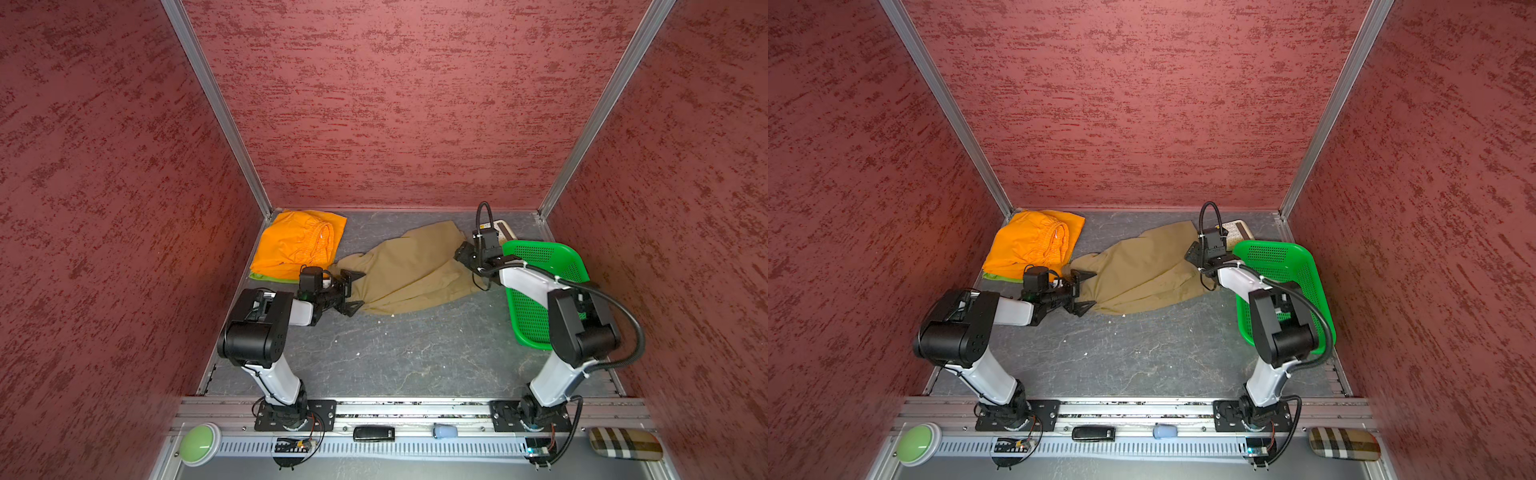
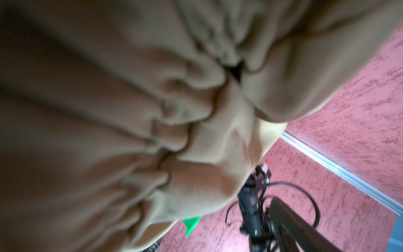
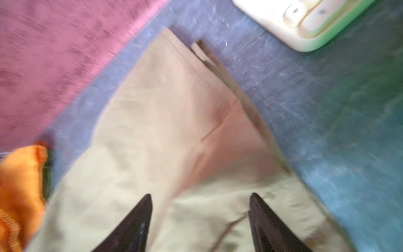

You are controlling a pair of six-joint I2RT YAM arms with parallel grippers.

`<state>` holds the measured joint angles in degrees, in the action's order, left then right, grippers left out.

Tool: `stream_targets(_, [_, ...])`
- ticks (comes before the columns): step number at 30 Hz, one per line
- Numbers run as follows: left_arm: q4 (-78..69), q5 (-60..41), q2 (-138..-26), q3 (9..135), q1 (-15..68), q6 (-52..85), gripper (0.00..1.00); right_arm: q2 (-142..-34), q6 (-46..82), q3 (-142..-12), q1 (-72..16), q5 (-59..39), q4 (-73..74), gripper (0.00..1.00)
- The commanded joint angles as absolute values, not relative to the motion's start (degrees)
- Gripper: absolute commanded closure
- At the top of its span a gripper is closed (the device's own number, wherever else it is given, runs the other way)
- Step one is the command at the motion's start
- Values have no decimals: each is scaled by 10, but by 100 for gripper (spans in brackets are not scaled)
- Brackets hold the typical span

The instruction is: Fold and stack the shorts

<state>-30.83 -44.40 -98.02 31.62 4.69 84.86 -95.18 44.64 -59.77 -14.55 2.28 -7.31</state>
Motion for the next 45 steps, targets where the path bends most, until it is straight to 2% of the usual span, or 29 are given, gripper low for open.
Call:
stream_targets(1, [-290,-420,-994,340,51,862,1,-926,501,-556,-144,-10,-44,19])
stream_targets(5, [-283,-419,-995,356,50,862,1,-931,560,-516,-152,-43,4,14])
stream_targets(10, [-285,-416,-995,352,48,860,1,-934,599,-475,-172,-42,37,13])
stream_targets(15, [-302,-415,-1004,343,47,866,1,-950,639,-444,-180,-34,80,20])
stream_targets(25, [-304,-421,-997,333,35,864,1,-967,584,-511,-170,45,32,44])
stream_targets(27, [-305,-423,-997,330,32,863,1,-972,571,-524,-165,52,25,60])
stream_targets(29, [-308,-424,-997,327,29,863,1,-975,558,-534,-162,59,15,82])
stream_targets(31, [-312,-424,-998,323,27,864,0,-964,540,-541,-163,67,2,93])
stream_targets(33, [-313,-425,-999,322,25,864,1,-939,523,-541,-163,67,-11,100])
stream_targets(40, [-319,-430,-1009,325,16,862,1,-787,482,-478,-227,135,-110,100])
stream_targets(45, [-320,-437,-1020,328,4,859,1,-775,526,-363,-241,126,-82,100])
